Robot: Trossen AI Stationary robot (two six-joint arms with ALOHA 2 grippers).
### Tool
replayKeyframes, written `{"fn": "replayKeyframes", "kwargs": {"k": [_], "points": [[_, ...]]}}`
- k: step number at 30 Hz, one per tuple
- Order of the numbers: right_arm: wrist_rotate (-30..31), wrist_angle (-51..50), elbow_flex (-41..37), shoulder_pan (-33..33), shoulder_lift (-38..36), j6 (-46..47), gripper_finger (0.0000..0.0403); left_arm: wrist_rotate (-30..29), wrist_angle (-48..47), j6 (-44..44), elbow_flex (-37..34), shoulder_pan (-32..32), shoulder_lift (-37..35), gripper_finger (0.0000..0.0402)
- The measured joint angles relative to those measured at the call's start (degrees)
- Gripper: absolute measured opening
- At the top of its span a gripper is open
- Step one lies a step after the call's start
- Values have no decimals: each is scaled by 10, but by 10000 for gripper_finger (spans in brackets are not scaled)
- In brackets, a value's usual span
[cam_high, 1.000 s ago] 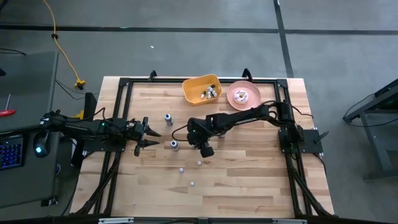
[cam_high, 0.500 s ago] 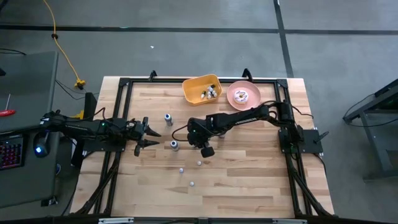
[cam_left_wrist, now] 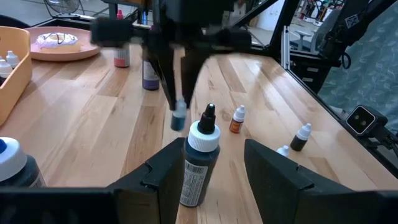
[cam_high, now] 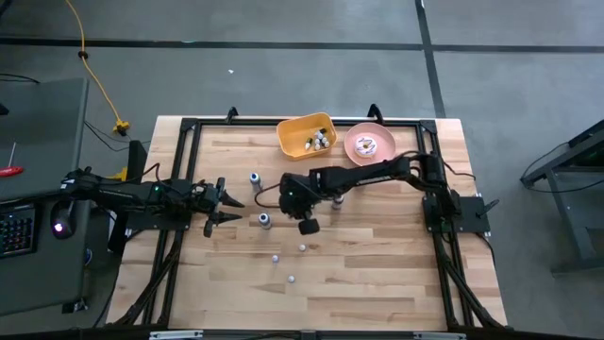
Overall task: Pick & Place food coloring
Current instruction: Put the small blue food coloring bottle into the yellow bin
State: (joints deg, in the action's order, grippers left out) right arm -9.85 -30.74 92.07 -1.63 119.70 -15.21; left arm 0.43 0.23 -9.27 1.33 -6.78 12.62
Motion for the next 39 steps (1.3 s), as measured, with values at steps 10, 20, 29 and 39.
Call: {"fn": "replayKeyframes", "kwargs": {"k": [10,20,29,39], "points": [[38,-179,165,-21,0,-4,56,0,0,0,0,0,0,163],[38,-288,329,-44,-1,61,55,0,0,0,0,0,0,163],[97,-323,423,-73,-1,152,55,0,0,0,0,0,0,163],[171,-306,410,-148,-2,204,55,0,0,0,0,0,0,163]]}}
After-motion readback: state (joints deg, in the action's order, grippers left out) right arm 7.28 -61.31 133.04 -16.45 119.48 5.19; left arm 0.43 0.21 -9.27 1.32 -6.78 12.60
